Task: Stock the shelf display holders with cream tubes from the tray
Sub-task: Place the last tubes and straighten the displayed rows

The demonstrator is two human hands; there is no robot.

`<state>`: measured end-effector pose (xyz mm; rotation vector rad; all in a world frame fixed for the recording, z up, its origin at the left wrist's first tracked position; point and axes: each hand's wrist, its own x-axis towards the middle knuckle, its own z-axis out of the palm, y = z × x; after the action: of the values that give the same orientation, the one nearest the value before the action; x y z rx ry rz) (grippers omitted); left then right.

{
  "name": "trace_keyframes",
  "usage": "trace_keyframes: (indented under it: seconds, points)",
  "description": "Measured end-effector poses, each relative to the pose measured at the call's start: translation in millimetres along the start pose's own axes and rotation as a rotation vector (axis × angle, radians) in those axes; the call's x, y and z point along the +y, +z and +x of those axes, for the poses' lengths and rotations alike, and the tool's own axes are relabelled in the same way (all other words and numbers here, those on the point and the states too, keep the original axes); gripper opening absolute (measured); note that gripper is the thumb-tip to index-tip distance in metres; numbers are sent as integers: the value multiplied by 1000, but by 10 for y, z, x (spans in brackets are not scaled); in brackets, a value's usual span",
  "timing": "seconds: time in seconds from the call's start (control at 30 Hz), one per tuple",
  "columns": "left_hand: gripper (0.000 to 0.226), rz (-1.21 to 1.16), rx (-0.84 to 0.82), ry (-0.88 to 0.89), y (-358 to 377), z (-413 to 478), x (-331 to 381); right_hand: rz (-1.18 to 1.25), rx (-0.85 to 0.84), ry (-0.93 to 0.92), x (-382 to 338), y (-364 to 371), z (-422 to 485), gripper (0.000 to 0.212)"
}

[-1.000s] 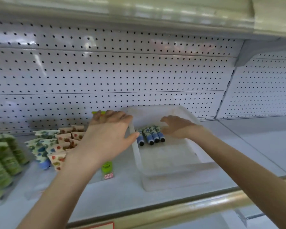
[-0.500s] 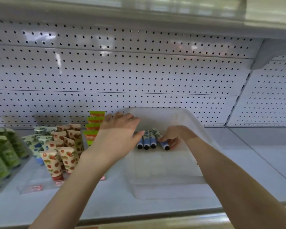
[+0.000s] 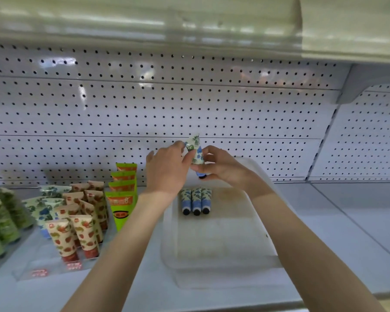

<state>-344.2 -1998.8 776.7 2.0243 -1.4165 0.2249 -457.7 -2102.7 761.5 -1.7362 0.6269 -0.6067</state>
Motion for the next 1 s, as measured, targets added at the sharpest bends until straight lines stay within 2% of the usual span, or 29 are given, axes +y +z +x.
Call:
trace_keyframes:
  seconds: [0.13,0.23,0.3,0.37,0.5,0.57,0.7,0.77,0.87,1.0]
  points:
    - [42,-439,38,-46,55,-32,-57,-14,-60,-27,-17,102,6,32]
    - [29,-565,82,-62,15,-61,-87,20,-135,6,-45,80,-2,36]
    - [25,-600,97,-37,-28,-65,-107,47,-210,70,-52,23,-28,36]
    - [24,-631,101,-7,-72,-72,-115,-46,-187,164,-11,-31,-21,48]
    - [26,-627,101,22,-114,-108,-142,-384,71,370,277,-15,76,52]
    - [24,-633,96,21,-125,-144,-153,-468,131,454,464,48,88,51]
    - [24,-661,52,26,-157,-206,-179,-817,26,495,607,137,59,21]
    - [23,-689,26,21,-196,-234,-203,-909,2,496,576,150,51,18]
    - [18,-721,6,17,-272,-285,-238,-909,-41,548,571,144,83,26]
    - [13,-751,0,12,-372,-356,-292,-867,-87,611,570,80,73,20]
